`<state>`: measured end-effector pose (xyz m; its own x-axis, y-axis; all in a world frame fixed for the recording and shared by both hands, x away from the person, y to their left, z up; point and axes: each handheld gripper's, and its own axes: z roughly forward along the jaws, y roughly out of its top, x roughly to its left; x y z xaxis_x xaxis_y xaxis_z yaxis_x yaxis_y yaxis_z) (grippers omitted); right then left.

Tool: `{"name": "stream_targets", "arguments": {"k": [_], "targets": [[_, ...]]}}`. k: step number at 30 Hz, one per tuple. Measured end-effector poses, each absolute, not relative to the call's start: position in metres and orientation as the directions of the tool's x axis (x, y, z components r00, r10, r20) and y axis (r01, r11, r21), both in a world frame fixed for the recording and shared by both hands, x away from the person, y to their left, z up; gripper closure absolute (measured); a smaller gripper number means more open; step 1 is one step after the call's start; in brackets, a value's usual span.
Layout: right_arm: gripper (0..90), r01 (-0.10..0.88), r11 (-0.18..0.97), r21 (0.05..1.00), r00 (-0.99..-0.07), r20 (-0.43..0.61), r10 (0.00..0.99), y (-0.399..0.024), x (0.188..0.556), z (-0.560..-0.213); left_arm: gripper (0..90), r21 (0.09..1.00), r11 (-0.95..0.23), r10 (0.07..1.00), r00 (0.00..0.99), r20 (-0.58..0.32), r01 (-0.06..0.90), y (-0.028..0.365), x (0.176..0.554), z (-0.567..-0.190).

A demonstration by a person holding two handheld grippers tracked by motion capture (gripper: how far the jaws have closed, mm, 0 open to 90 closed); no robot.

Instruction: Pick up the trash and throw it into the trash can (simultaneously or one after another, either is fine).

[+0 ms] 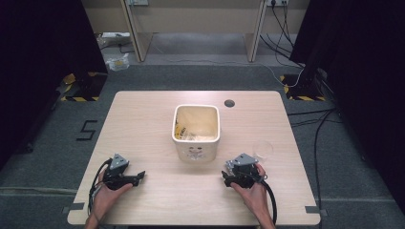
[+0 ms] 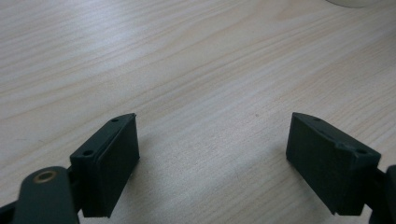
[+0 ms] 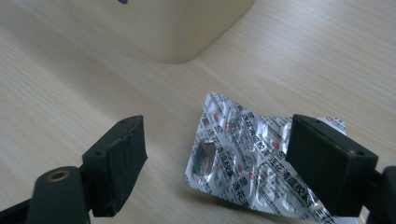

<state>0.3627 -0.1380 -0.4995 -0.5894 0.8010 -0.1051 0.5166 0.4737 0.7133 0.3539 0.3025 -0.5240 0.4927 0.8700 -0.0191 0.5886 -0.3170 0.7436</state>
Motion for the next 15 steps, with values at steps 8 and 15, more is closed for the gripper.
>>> {"name": "stream_targets", "arguments": {"k": [8, 15], "targets": [[31.2, 0.542, 0.458, 0.704, -0.575, -0.087, 0.814, -0.1414, 0.3706, -0.5079, 16.3, 0.745, -0.316, 0.87, 0.493, -0.019, 0.588, 0.3025, 0.3539, -0.5241], [40.6, 0.523, 0.475, 0.707, -0.566, -0.129, 0.814, -0.1427, 0.3696, -0.5084, 16.3, 0.745, -0.316, 0.87, 0.492, -0.019, 0.588, 0.3024, 0.3539, -0.5241]]}}
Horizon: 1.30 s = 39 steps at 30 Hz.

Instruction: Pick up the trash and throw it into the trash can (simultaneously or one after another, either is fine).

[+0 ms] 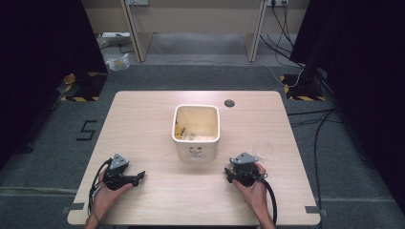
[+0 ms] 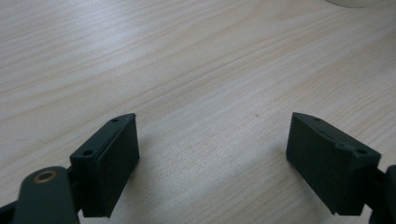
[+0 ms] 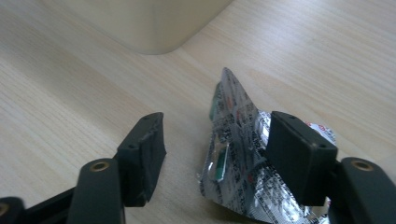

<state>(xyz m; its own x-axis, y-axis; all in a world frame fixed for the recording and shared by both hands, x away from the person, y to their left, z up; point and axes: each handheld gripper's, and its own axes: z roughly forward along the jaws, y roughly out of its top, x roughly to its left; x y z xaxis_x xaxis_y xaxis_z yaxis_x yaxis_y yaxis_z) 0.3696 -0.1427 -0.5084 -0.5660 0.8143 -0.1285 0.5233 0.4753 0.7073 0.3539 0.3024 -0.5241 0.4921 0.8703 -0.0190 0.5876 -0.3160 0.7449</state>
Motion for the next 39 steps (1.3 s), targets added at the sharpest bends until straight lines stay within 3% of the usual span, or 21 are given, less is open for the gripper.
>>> {"name": "stream_targets", "arguments": {"k": [4, 7, 8, 15, 39], "targets": [[54.0, 0.504, 0.484, 0.715, -0.561, -0.154, 0.813, -0.145, 0.369, -0.508, 16.3, 0.744, -0.317, 0.87, 0.493, -0.019, 0.589, 0.303, 0.354, -0.524], [59.0, 0.499, 0.471, 0.728, -0.567, -0.137, 0.812, -0.147, 0.368, -0.508, 16.3, 0.745, -0.316, 0.87, 0.492, -0.019, 0.588, 0.302, 0.354, -0.524], [67.3, 0.483, 0.481, 0.732, -0.574, -0.15, 0.805, -0.147, 0.366, -0.507, 16.3, 0.744, -0.317, 0.87, 0.493, -0.019, 0.588, 0.303, 0.354, -0.524], [78.6, 0.418, 0.514, 0.749, -0.613, -0.185, 0.768, -0.142, 0.36, -0.499, 16.3, 0.744, -0.317, 0.87, 0.493, -0.019, 0.589, 0.303, 0.354, -0.524], [82.3, 0.287, 0.484, 0.827, -0.628, -0.22, 0.747, -0.152, 0.343, -0.438, 16.3, 0.744, -0.317, 0.87, 0.493, -0.019, 0.589, 0.303, 0.354, -0.524]]}}
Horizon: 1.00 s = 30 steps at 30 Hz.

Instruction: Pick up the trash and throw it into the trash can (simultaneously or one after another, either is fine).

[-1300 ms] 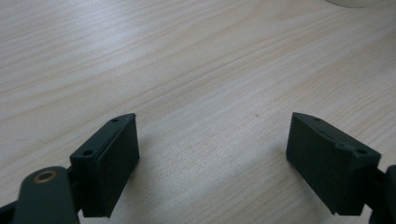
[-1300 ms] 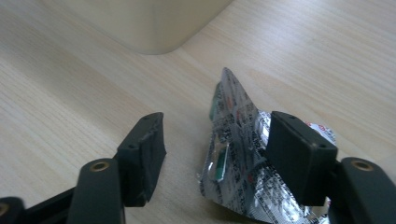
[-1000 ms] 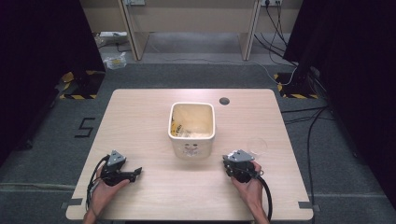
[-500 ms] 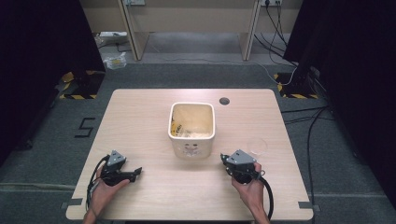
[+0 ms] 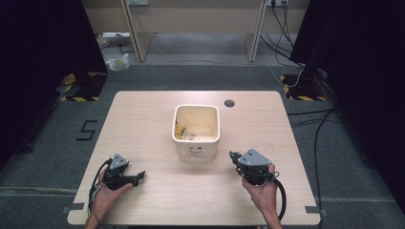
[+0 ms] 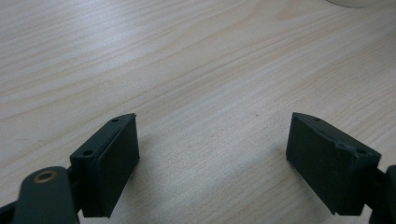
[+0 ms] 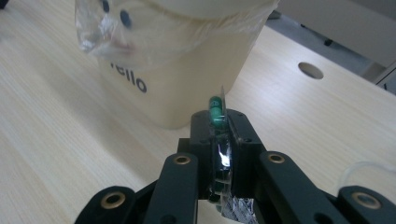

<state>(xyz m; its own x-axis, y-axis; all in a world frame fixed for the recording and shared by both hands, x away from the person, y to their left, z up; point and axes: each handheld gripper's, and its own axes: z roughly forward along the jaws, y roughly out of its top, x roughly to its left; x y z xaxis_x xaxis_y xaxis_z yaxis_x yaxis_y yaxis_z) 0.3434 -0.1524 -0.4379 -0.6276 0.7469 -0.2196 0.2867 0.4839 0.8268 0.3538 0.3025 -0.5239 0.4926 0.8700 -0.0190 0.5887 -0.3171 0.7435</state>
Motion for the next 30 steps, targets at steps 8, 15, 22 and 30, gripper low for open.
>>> {"name": "stream_targets", "arguments": {"k": [8, 15, 22, 30], "targets": [[82.3, 0.248, 0.464, 0.851, -0.618, -0.23, 0.752, -0.154, 0.349, -0.407, 16.2, 0.743, -0.317, 0.87, 0.493, -0.019, 0.589, 0.303, 0.354, -0.524], [82.3, 0.198, 0.472, 0.859, -0.625, -0.26, 0.736, -0.146, 0.354, -0.376, 16.3, 0.744, -0.318, 0.87, 0.493, -0.018, 0.588, 0.303, 0.354, -0.524], [82.3, 0.133, 0.496, 0.858, -0.651, -0.302, 0.697, -0.119, 0.368, -0.345, 16.3, 0.744, -0.318, 0.87, 0.493, -0.018, 0.588, 0.303, 0.354, -0.524], [82.4, 0.09, 0.51, 0.855, -0.688, -0.317, 0.653, -0.087, 0.388, -0.328, 16.3, 0.743, -0.319, 0.869, 0.494, -0.017, 0.588, 0.303, 0.354, -0.524]]}}
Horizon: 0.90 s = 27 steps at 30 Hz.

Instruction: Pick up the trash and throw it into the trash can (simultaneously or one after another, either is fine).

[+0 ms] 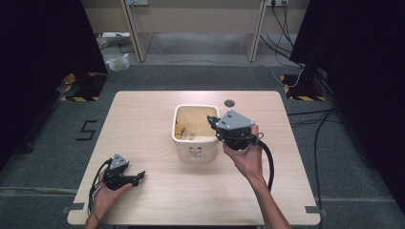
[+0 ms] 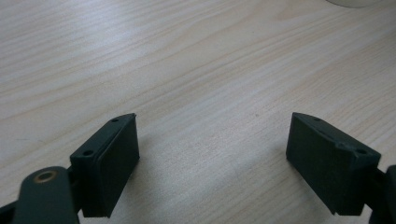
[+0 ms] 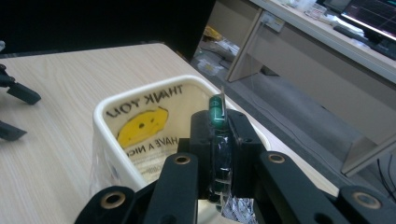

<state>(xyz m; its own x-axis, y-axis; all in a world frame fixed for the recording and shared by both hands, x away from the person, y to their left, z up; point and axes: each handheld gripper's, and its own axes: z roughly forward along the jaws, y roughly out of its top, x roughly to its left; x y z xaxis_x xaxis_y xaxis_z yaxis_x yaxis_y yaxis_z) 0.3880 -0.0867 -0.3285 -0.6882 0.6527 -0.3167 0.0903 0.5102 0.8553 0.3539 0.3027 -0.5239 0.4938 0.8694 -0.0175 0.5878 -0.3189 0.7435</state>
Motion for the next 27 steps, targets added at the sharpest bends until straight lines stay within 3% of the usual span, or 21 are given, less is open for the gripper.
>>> {"name": "stream_targets", "arguments": {"k": [9, 27], "targets": [[82.3, 0.102, 0.537, 0.838, -0.743, -0.294, 0.601, -0.053, 0.411, -0.335, 16.3, 0.744, -0.318, 0.87, 0.494, -0.018, 0.588, 0.303, 0.354, -0.524], [82.2, 0.248, 0.606, 0.756, -0.825, -0.164, 0.541, -0.027, 0.45, -0.374, 16.3, 0.744, -0.318, 0.869, 0.494, -0.019, 0.588, 0.303, 0.354, -0.524]]}}
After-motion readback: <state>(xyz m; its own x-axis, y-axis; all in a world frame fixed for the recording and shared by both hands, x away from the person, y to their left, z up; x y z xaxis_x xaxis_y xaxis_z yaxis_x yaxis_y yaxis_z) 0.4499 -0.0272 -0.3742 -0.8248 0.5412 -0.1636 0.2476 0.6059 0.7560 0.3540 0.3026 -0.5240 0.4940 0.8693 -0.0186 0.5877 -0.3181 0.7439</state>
